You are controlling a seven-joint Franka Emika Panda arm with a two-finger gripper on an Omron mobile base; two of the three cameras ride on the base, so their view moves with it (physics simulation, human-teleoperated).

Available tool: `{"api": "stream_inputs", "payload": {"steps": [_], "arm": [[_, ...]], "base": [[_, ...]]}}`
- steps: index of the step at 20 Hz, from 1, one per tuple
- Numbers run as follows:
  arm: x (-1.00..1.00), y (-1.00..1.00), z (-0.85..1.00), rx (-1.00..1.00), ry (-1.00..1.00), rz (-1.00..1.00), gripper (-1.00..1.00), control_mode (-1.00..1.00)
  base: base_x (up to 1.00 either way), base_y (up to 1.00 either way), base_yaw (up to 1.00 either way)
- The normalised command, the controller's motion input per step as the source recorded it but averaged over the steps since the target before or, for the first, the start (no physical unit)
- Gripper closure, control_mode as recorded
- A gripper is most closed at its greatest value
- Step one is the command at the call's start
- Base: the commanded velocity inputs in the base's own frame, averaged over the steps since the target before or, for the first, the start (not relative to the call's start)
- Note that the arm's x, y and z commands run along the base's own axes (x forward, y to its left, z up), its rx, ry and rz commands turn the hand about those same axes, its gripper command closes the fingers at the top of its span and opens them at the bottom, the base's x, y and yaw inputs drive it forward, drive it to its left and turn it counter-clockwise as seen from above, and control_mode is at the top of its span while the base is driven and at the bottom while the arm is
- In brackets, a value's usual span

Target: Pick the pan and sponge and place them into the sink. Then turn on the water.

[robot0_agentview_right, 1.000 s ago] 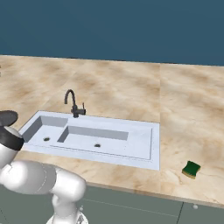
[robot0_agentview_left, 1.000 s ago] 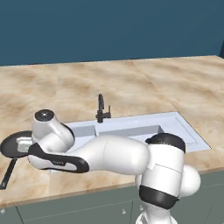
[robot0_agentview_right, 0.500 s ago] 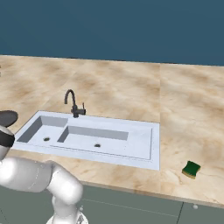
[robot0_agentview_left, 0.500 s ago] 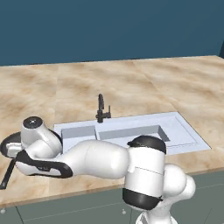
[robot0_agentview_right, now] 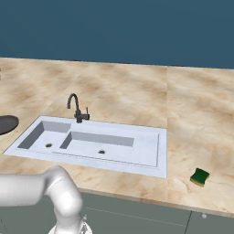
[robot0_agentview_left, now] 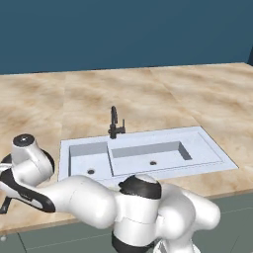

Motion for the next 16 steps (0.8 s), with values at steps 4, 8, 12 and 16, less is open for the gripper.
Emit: {"api": "stream_inputs", "payload": {"steps": [4,8,12,16], "arm": [[0.19,0.34,-0.27,0.0,0.03,0.0,-1.0,-1.0],[0.19,0.31,-0.35,0.0,0.03,0.0,-1.0,-1.0],[0.24,0.26,-0.34,0.0,0.04,0.0,-1.0,-1.0],[0.19,0.17,-0.33,0.0,0.03,0.0,-1.0,-1.0]], "base": [[0.0,0.0,0.0],[0.0,0.0,0.0],[0.0,0.0,0.0],[0.0,0.0,0.0]]}}
